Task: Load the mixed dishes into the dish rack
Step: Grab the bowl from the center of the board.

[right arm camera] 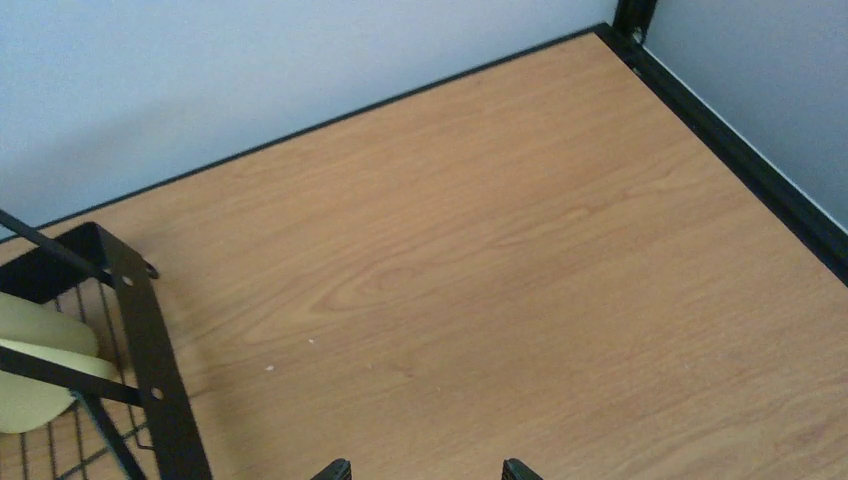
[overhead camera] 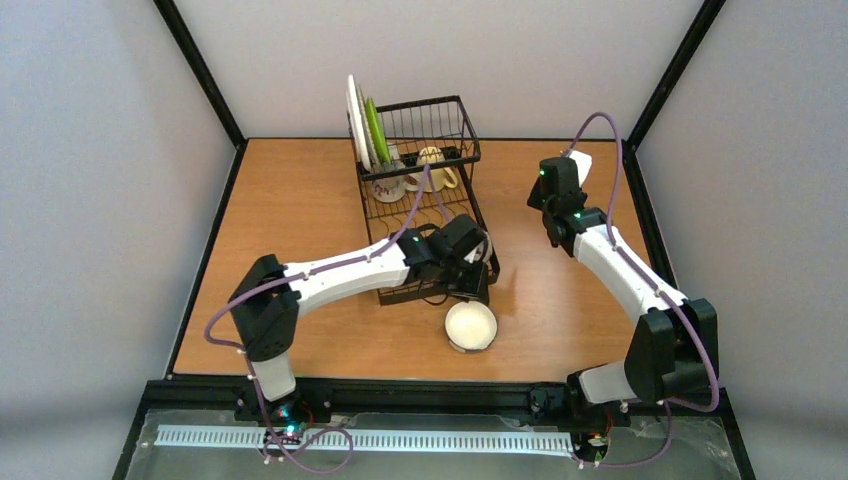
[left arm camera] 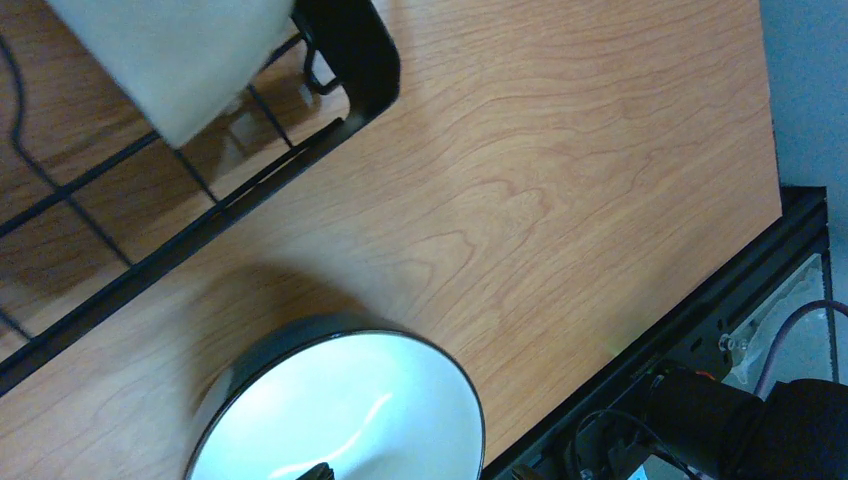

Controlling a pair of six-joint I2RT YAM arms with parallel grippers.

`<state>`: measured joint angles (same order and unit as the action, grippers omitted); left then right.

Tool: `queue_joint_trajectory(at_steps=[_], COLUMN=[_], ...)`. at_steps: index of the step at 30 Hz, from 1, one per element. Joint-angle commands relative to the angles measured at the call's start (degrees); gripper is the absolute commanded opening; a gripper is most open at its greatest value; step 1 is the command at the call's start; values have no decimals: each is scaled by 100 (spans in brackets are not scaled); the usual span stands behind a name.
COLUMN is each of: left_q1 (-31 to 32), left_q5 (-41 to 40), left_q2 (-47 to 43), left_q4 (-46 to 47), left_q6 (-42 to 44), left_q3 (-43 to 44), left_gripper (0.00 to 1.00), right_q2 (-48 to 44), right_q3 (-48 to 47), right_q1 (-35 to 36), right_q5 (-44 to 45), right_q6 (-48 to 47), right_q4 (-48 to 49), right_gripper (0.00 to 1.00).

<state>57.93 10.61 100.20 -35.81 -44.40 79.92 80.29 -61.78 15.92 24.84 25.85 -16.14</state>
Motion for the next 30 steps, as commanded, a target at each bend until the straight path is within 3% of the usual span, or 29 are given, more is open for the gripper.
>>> queue_joint_trajectory(at_steps=[1, 17, 30], left_q1=[175, 525, 600], left_q5=[48, -713, -660], left_q2=[452, 1222, 2013], left_q4=[-150, -240, -865], left_q6=[159, -1070, -1765], left_q3=[457, 924, 1795], left_gripper=[100, 100, 100], right_q2=[-149, -294, -339], right_q3=[281, 694, 833], right_q1=[-224, -417, -420], right_q5=[-162, -439, -332], right_q6=[231, 340, 351], right_q4=[104, 258, 194], right_gripper=[86, 86, 86])
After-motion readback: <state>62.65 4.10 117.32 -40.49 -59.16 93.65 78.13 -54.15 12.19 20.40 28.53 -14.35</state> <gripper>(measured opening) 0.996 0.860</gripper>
